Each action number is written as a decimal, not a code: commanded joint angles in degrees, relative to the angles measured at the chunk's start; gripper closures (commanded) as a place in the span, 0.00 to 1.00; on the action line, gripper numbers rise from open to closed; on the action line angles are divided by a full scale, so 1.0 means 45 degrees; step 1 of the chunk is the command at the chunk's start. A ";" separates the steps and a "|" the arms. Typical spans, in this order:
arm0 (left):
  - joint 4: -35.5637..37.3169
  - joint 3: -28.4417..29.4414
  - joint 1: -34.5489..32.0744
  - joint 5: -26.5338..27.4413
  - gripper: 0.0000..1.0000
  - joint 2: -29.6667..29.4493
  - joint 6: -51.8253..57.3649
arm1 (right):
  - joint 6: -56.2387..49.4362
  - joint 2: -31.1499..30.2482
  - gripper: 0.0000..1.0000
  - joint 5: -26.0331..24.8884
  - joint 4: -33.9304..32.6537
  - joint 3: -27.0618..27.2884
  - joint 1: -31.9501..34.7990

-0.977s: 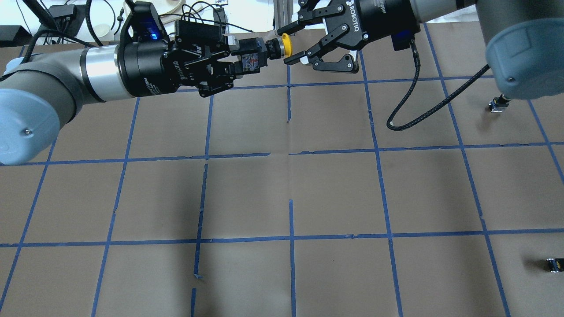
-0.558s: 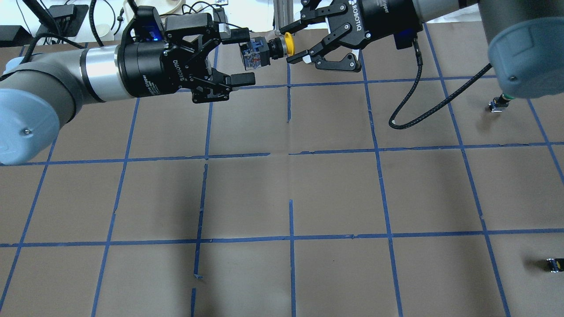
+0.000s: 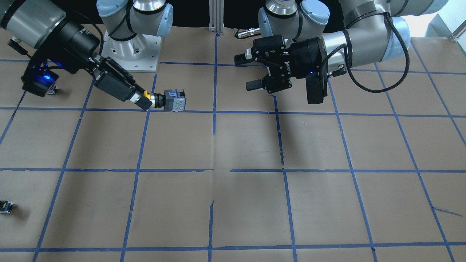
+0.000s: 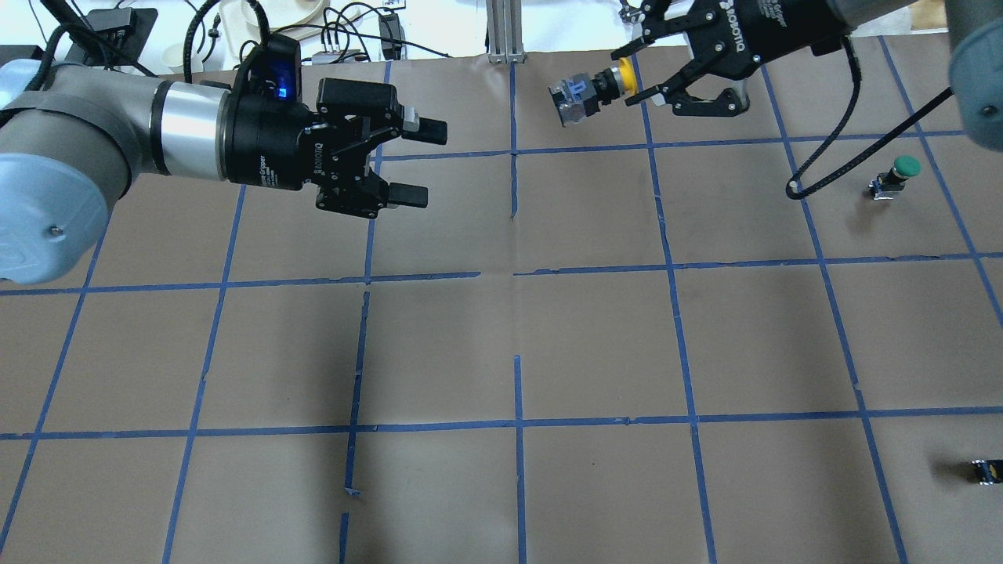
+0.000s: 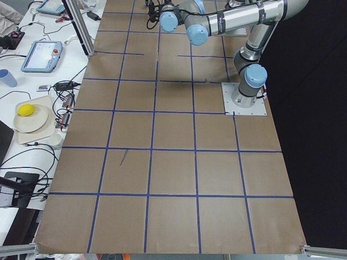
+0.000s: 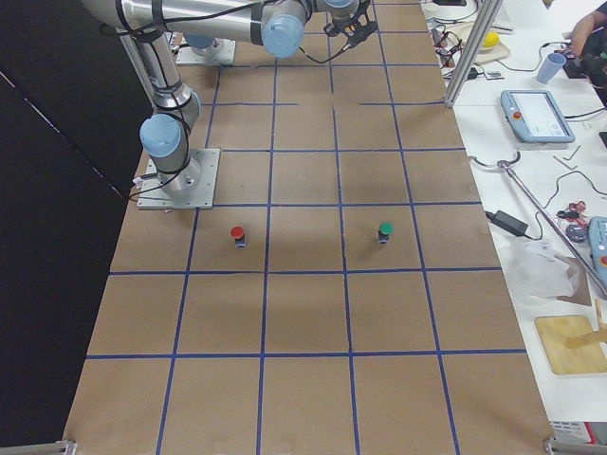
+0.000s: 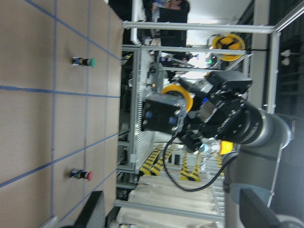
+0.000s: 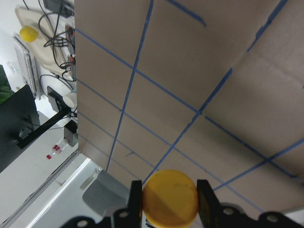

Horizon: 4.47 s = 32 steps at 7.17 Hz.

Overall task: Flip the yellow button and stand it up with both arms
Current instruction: 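Open and withdraw the left gripper while the right gripper carries the button away, then lower the yellow button upright onto the table with the right gripper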

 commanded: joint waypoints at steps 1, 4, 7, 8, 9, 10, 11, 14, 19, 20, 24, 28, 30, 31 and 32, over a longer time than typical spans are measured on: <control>0.2059 0.0144 -0.0039 0.3743 0.00 -0.0377 -0.1261 | -0.2674 -0.0017 0.92 -0.3343 0.1543 0.0011 -0.0380; 0.1658 0.2168 -0.0272 0.9468 0.00 -0.0554 -0.1398 | -0.4728 0.0003 0.92 -0.7497 0.1609 0.0321 -0.0614; 0.0760 0.3365 -0.1562 1.4293 0.00 -0.0342 -0.1940 | -0.4674 0.0002 0.92 -1.0165 0.0911 0.1804 -0.1956; 0.0773 0.3677 -0.1486 1.3492 0.00 -0.0127 -0.3202 | -0.4674 -0.0017 0.92 -1.1394 0.0036 0.2697 -0.2756; 0.0560 0.3854 -0.1485 1.3774 0.00 -0.0589 -0.3427 | -0.4771 -0.0037 0.92 -1.1967 -0.1693 0.3499 -0.3266; 0.0384 0.4029 -0.1640 1.3835 0.00 -0.0632 -0.3565 | -0.5120 -0.0037 0.93 -1.2146 -0.2561 0.4010 -0.3484; 0.0150 0.4051 -0.1661 1.3893 0.00 -0.0691 -0.3566 | -0.5007 0.0002 0.92 -1.2786 -0.3208 0.4440 -0.3544; 0.0109 0.4421 -0.1583 1.4303 0.00 -0.0808 -0.3215 | -0.4967 0.0799 0.92 -1.4055 -0.7027 0.5865 -0.4033; 0.0148 0.4656 -0.1563 1.4285 0.00 -0.0848 -0.3215 | -0.5084 0.2694 0.92 -1.5506 -1.3026 0.7313 -0.4033; 0.0206 0.4656 -0.1563 1.4284 0.00 -0.0848 -0.3195 | -0.5065 0.3084 0.92 -1.5585 -1.4044 0.7528 -0.4052; 0.0245 0.4656 -0.1544 1.4265 0.00 -0.0867 -0.3156 | -0.4424 0.3557 0.90 -1.5566 -1.5714 0.7899 -0.4014; 0.0265 0.4637 -0.1544 1.4245 0.00 -0.0848 -0.3156 | -0.4068 0.3537 0.85 -1.5488 -1.5734 0.7999 -0.3936; 0.0265 0.4656 -0.1544 1.4304 0.00 -0.0789 -0.3156 | -0.4068 0.3538 0.79 -1.5488 -1.5831 0.8348 -0.3935; 0.0265 0.4656 -0.1544 1.4304 0.00 -0.0789 -0.3156 | -0.4068 0.3537 0.72 -1.5527 -1.6064 0.8409 -0.3935; 0.0265 0.4656 -0.1544 1.4304 0.00 -0.0789 -0.3137 | -0.4320 0.3518 0.58 -1.5585 -1.6047 0.8390 -0.3935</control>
